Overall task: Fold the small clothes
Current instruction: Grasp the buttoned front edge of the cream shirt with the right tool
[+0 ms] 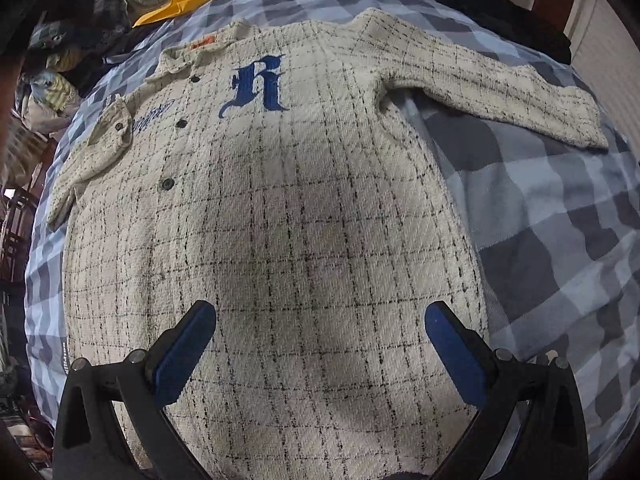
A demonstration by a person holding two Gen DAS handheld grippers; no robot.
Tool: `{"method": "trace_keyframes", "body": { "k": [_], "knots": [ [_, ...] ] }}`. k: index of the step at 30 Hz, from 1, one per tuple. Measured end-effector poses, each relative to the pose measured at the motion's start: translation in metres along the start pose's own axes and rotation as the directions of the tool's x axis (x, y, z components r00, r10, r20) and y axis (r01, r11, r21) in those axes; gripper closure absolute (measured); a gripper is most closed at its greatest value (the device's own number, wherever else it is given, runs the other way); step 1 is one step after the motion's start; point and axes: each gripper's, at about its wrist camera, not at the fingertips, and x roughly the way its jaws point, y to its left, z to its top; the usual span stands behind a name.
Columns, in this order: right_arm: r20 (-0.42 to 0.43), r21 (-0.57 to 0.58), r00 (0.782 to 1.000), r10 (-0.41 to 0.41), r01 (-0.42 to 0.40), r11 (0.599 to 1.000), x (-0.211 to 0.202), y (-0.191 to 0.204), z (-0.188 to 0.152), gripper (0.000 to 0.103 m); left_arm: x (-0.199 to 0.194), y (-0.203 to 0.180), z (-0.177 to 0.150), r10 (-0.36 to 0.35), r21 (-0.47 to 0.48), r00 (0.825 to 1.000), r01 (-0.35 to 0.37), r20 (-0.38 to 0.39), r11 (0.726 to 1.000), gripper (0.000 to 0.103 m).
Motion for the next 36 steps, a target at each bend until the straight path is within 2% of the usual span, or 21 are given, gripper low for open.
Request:
{"method": "trace_keyframes", "body": {
  "k": [2,5,9,10,14,16,18,20,24,26,29,31,36],
  "knots": [
    [0.026,-0.034,1.0,-0.006,0.007,0.999,-0.005,0.006,0.001,0.001,-0.008,0.021,-0.038,-0.011,-0.029,1.0,0.011,-0.025,1.0,0.089],
    [0.055,-0.083,0.998,-0.002,0.007,0.996,-0.008,0.013,0.001,0.001,-0.038,0.046,-0.084,0.053,-0.023,0.999,-0.053,0.001,0.998,0.089],
    [0.044,-0.188,0.998,0.034,-0.025,0.982,-0.009,0.034,0.002,0.001,-0.077,0.088,-0.111,0.051,-0.065,0.998,-0.048,0.047,0.997,0.088],
    [0.027,-0.218,0.999,0.031,-0.025,0.976,-0.008,0.041,0.003,0.001,-0.08,0.097,-0.11,0.051,-0.072,0.997,-0.047,0.05,0.996,0.088],
    [0.003,-0.282,0.989,0.149,-0.142,0.949,-0.026,0.077,0.034,0.001,-0.083,0.136,-0.103,0.057,-0.112,0.996,-0.048,0.075,0.993,0.088],
    [-0.016,-0.282,0.98,0.198,-0.194,0.94,-0.028,0.103,0.065,0.001,-0.079,0.162,-0.099,-0.01,-0.198,0.997,0.023,0.071,0.98,0.088],
    [-0.058,-0.27,0.966,0.254,-0.26,0.927,-0.019,0.132,0.096,0.001,-0.077,0.181,-0.1,-0.025,-0.272,0.997,0.046,0.079,0.961,0.088],
    [-0.106,-0.277,0.954,0.28,-0.299,0.913,0.0,0.169,0.128,0.001,-0.077,0.197,-0.099,0.049,-0.302,0.994,-0.019,0.093,0.953,0.088],
    [-0.198,-0.289,0.943,0.269,-0.318,0.903,0.05,0.23,0.156,0.001,-0.081,0.221,-0.092,0.227,-0.268,0.97,-0.198,0.083,0.943,0.088],
    [-0.223,-0.29,0.947,0.229,-0.289,0.912,0.075,0.25,0.164,0.001,-0.087,0.232,-0.088,0.276,-0.281,0.957,-0.243,0.086,0.928,0.088],
    [-0.244,-0.275,0.959,0.147,-0.213,0.938,0.117,0.272,0.176,0.001,-0.103,0.243,-0.085,0.254,-0.275,0.957,-0.209,0.14,0.939,0.088],
    [-0.255,-0.254,0.957,0.139,-0.205,0.945,0.135,0.279,0.181,0.001,-0.111,0.248,-0.085,0.241,-0.281,0.956,-0.188,0.168,0.941,0.088],
    [-0.263,-0.24,0.959,0.107,-0.173,0.955,0.168,0.295,0.185,0.001,-0.107,0.263,-0.083,0.219,-0.333,0.964,-0.159,0.152,0.929,0.088]
  ]
}}
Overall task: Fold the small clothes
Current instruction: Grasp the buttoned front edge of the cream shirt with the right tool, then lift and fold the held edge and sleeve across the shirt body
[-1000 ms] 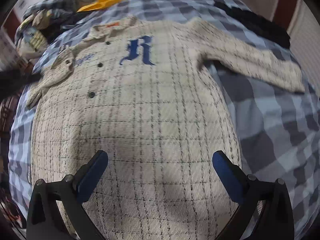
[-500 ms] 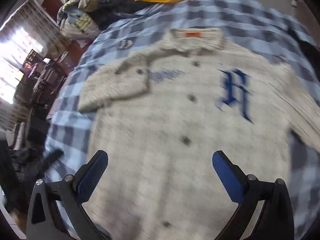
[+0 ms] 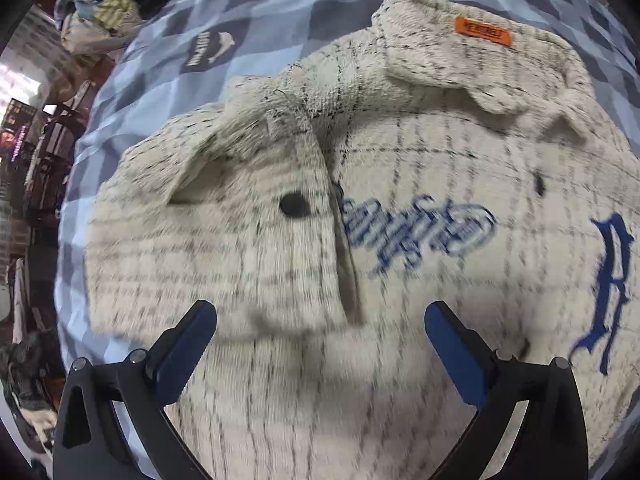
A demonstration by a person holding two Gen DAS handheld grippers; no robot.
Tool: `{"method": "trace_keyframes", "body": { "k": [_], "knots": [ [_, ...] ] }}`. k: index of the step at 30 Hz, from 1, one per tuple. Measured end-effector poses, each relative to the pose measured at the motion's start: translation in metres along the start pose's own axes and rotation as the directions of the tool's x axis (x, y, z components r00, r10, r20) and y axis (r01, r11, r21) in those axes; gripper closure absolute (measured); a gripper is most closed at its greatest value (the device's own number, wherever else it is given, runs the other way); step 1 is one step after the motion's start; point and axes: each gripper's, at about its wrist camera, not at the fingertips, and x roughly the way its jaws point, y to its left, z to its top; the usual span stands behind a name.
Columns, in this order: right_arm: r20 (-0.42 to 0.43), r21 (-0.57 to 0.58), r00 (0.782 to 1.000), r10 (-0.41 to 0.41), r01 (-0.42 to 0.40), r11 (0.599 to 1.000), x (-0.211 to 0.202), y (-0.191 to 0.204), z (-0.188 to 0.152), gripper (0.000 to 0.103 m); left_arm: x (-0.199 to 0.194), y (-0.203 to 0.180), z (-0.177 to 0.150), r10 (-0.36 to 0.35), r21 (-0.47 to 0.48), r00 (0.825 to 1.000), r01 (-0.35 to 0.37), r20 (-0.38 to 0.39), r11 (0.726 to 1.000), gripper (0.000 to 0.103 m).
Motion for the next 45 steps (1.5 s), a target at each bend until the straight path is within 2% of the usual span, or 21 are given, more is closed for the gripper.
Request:
{"method": "trace_keyframes", "body": {
  "k": [2,4,6,8,9,10,13,17,20,24,28,30,33,36,38,40,42,45],
  "knots": [
    [0.0,-0.016,1.0,0.002,-0.002,1.0,0.008,0.005,0.0,0.001,0.005,0.004,0.0,-0.017,-0.025,1.0,0.017,-0.019,1.0,0.088],
    [-0.02,-0.028,1.0,-0.022,0.021,0.999,0.02,0.01,-0.002,0.018,0.009,0.006,0.0,-0.034,-0.04,0.999,0.032,-0.032,0.999,0.088],
    [-0.015,-0.054,0.998,-0.058,0.057,0.997,0.025,0.016,-0.007,0.019,0.012,0.008,-0.001,-0.038,-0.052,0.998,0.036,-0.042,0.998,0.088],
    [0.008,-0.088,0.997,-0.074,0.075,0.993,0.019,0.023,-0.013,0.047,0.012,0.012,-0.002,-0.038,-0.065,0.998,0.036,-0.044,0.997,0.088],
    [0.012,-0.093,0.998,-0.056,0.057,0.994,0.013,0.027,-0.016,0.07,0.013,0.014,-0.002,-0.038,-0.073,0.998,0.034,-0.044,0.997,0.088],
    [0.021,-0.08,0.999,-0.04,0.042,0.996,0.005,0.03,-0.02,0.08,0.013,0.016,-0.002,-0.039,-0.084,0.998,0.035,-0.044,0.996,0.088],
    [0.072,-0.062,0.997,-0.012,0.016,0.998,-0.031,0.039,-0.028,0.09,0.01,0.021,-0.002,-0.052,-0.109,0.998,0.047,-0.036,0.993,0.088],
    [0.165,-0.06,0.984,0.075,-0.066,0.996,-0.094,0.053,-0.04,0.092,0.007,0.029,-0.004,-0.094,-0.16,0.995,0.089,-0.028,0.983,0.088],
    [0.252,-0.094,0.96,0.125,-0.104,0.99,-0.152,0.055,-0.045,0.092,0.007,0.033,-0.006,-0.115,-0.189,0.993,0.107,-0.031,0.976,0.088],
    [0.388,-0.101,0.902,0.189,-0.162,0.982,-0.234,0.054,-0.033,0.092,0.008,0.03,-0.008,-0.124,-0.185,0.992,0.115,-0.036,0.976,0.088],
    [0.507,-0.096,0.849,0.149,-0.117,0.989,-0.286,0.035,-0.01,0.092,0.008,0.019,-0.009,-0.111,-0.15,0.993,0.105,-0.037,0.983,0.088],
    [0.543,-0.076,0.833,0.101,-0.071,0.995,-0.3,0.008,-0.002,0.092,0.009,0.012,-0.011,-0.104,-0.124,0.994,0.098,-0.045,0.987,0.088],
    [0.556,-0.006,0.831,0.031,-0.034,0.999,-0.305,-0.034,0.004,0.092,0.011,0.002,-0.013,-0.093,-0.085,0.994,0.089,-0.049,0.992,0.088],
    [0.553,0.036,0.833,-0.032,0.014,0.999,-0.311,-0.066,-0.007,0.092,0.012,-0.007,-0.013,-0.075,-0.049,0.996,0.073,-0.044,0.996,0.088],
    [0.538,0.059,0.84,-0.075,0.052,0.997,-0.298,-0.089,-0.011,0.092,0.012,-0.012,-0.014,-0.084,-0.035,0.996,0.082,-0.043,0.996,0.088],
    [0.502,0.069,0.86,-0.091,0.065,0.995,-0.288,-0.105,-0.014,0.092,0.014,-0.015,-0.015,-0.141,-0.043,0.989,0.139,-0.047,0.989,0.088],
    [0.43,0.091,0.894,-0.128,0.098,0.991,-0.254,-0.121,-0.016,0.092,0.017,-0.018,-0.016,-0.181,-0.058,0.981,0.177,-0.065,0.983,0.088],
    [0.317,0.108,0.939,-0.131,0.101,0.989,-0.195,-0.137,-0.023,0.09,0.021,-0.028,-0.018,-0.157,-0.023,0.984,0.155,-0.085,0.988,0.088]
  ]
}}
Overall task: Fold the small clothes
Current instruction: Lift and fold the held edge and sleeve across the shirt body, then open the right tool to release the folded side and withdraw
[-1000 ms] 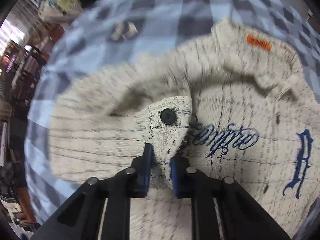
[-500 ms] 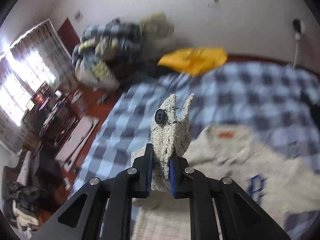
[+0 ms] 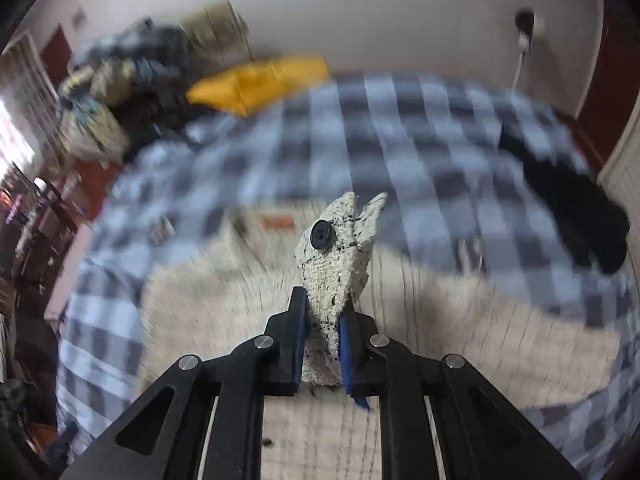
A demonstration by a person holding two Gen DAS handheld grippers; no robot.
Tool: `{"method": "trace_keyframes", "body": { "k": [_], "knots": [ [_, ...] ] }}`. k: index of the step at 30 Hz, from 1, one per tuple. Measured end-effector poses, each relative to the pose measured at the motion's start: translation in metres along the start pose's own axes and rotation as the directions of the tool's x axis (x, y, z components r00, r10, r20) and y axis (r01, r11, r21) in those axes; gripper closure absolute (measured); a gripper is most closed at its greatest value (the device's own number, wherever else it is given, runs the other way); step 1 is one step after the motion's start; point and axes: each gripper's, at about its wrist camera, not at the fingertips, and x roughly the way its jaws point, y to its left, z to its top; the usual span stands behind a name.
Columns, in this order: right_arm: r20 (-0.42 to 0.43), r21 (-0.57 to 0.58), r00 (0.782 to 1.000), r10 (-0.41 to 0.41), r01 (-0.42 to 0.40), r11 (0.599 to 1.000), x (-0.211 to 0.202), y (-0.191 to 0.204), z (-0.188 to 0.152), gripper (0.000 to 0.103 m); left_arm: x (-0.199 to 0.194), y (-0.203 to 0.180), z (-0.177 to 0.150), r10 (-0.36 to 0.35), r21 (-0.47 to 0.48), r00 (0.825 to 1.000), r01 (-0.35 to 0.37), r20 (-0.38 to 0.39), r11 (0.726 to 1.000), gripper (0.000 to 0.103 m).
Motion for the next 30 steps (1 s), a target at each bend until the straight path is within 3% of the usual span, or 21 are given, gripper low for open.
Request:
{"method": "trace_keyframes", "body": {
  "k": [2,4,6,11,14,18,23,30],
  "knots": [
    [-0.067,0.015,0.997,-0.029,0.03,0.999,0.03,-0.008,-0.013,0.082,0.003,-0.006,-0.003,0.05,0.039,0.999,-0.05,-0.001,0.998,0.088],
    [-0.132,0.06,0.989,-0.065,0.073,0.995,0.057,-0.026,-0.025,0.055,0.004,-0.009,-0.005,0.081,0.066,0.997,-0.081,0.001,0.995,0.088],
    [-0.128,0.137,0.988,-0.082,0.1,0.985,0.065,-0.059,-0.031,0.048,0.003,-0.011,-0.005,0.094,0.083,0.996,-0.094,0.013,0.992,0.088],
    [-0.125,0.215,0.966,-0.224,0.247,0.945,0.051,-0.108,-0.04,0.047,-0.002,-0.02,-0.006,0.124,0.146,0.991,-0.13,0.045,0.981,0.088],
    [-0.127,0.195,0.946,-0.299,0.319,0.927,0.036,-0.11,-0.052,0.047,0.003,-0.023,-0.008,0.119,0.168,0.993,-0.122,0.024,0.978,0.088],
    [-0.083,0.177,0.981,-0.175,0.188,0.966,0.017,-0.088,-0.077,0.047,0.012,-0.027,-0.015,0.112,0.177,0.994,-0.109,-0.007,0.978,0.088],
    [-0.102,0.143,0.987,-0.127,0.141,0.98,0.028,-0.094,-0.075,0.046,0.018,-0.04,-0.027,0.135,0.23,0.991,-0.128,-0.013,0.965,0.088],
    [-0.178,0.117,0.979,-0.102,0.124,0.985,0.09,-0.105,-0.031,0.046,0.026,-0.045,-0.023,0.161,0.246,0.987,-0.152,-0.017,0.957,0.088]
  ]
}}
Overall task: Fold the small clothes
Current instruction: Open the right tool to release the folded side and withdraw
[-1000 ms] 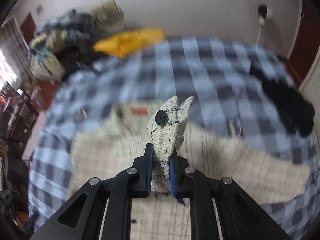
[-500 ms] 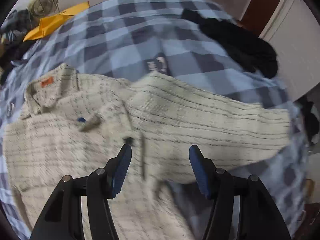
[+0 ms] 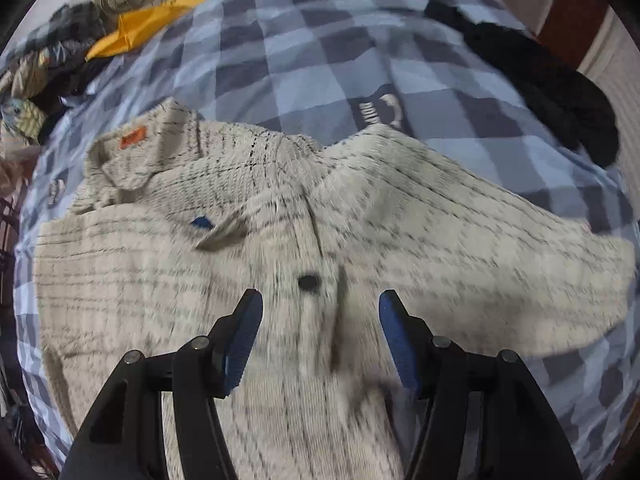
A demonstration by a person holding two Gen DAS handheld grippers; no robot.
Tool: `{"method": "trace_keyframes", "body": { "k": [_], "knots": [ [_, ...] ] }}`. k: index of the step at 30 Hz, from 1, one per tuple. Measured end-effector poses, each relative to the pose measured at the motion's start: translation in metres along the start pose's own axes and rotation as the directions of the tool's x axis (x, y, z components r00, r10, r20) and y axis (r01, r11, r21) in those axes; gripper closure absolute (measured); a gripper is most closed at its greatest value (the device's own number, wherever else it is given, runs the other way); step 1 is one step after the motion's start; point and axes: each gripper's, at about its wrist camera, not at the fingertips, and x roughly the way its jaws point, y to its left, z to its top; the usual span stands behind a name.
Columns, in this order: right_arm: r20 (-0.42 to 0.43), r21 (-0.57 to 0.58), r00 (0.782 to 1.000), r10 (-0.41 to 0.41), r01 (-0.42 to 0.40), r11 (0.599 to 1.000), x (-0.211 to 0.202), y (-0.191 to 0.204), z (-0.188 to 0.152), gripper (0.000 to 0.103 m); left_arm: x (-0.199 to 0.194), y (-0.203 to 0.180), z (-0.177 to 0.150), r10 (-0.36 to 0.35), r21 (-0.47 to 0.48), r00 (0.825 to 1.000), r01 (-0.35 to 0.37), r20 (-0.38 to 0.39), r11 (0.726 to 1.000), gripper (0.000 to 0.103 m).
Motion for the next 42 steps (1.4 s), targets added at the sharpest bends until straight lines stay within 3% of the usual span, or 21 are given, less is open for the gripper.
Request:
{"method": "trace_keyframes", "body": {
  "k": [6,9,11,13,14,19,24,27,30,32,34,35,37,39,41,42],
  "knots": [
    [-0.022,0.014,0.998,0.05,-0.05,0.999,0.041,0.019,0.038,0.047,0.004,-0.005,0.007,-0.015,-0.005,1.0,0.015,0.006,1.0,0.088],
    [-0.034,-0.036,0.999,-0.004,0.003,0.999,0.055,0.03,0.044,0.063,0.012,-0.01,0.006,-0.014,0.006,1.0,0.014,-0.013,1.0,0.088],
    [-0.053,-0.036,0.999,-0.005,0.003,0.999,0.064,0.029,0.042,0.066,0.016,-0.013,0.005,-0.012,0.017,1.0,0.013,-0.025,1.0,0.088],
    [-0.047,-0.045,0.999,0.006,-0.008,0.999,0.064,0.03,0.038,0.082,0.019,-0.017,0.003,-0.01,0.029,0.999,0.011,-0.032,1.0,0.088],
    [-0.039,-0.054,0.999,0.018,-0.02,0.998,0.06,0.031,0.036,0.088,0.019,-0.019,0.002,-0.006,0.034,0.999,0.007,-0.032,0.999,0.088],
    [0.036,-0.069,0.998,0.042,-0.039,0.997,0.021,0.033,0.024,0.095,0.017,-0.022,0.001,-0.005,0.038,1.0,0.006,-0.026,0.999,0.088],
    [0.171,-0.059,0.976,0.134,-0.125,0.99,-0.037,0.031,0.021,0.095,0.014,-0.02,0.001,-0.007,0.032,1.0,0.008,-0.016,0.999,0.088],
    [0.211,-0.036,0.972,0.103,-0.098,0.995,-0.047,0.027,0.028,0.095,0.014,-0.017,0.001,-0.008,0.026,1.0,0.008,-0.017,1.0,0.088],
    [0.127,0.01,0.989,0.079,-0.081,0.997,-0.019,0.027,0.037,0.093,0.017,-0.014,0.002,-0.008,0.018,1.0,0.009,-0.023,1.0,0.088],
    [0.062,0.043,0.995,0.076,-0.079,0.996,-0.001,0.03,0.038,0.085,0.021,-0.012,0.001,-0.004,0.015,0.999,0.005,-0.032,1.0,0.088],
    [0.05,0.104,0.993,0.105,-0.11,0.989,0.001,0.026,0.032,0.065,0.024,-0.01,0.0,-0.001,0.012,0.999,0.001,-0.043,1.0,0.088],
    [0.082,0.12,0.991,0.106,-0.115,0.986,-0.008,0.023,0.028,0.062,0.026,-0.009,0.0,0.002,0.012,0.999,-0.001,-0.047,1.0,0.088],
    [0.135,0.122,0.991,0.019,-0.036,0.992,-0.031,0.023,0.024,0.05,0.027,-0.009,-0.001,0.005,0.015,0.999,-0.005,-0.049,1.0,0.088],
    [0.178,0.145,0.977,-0.117,0.091,0.985,-0.068,0.025,0.01,0.045,0.029,-0.01,-0.001,0.01,0.019,0.999,-0.009,-0.048,1.0,0.088],
    [0.209,0.141,0.977,-0.05,0.02,0.99,-0.102,0.026,-0.016,0.045,0.032,-0.012,-0.002,0.011,0.025,0.999,-0.01,-0.045,1.0,0.088],
    [0.228,0.149,0.972,0.048,-0.083,0.985,-0.124,0.025,-0.04,0.045,0.034,-0.013,-0.002,0.013,0.03,0.999,-0.011,-0.043,0.999,0.088]
  ]
}}
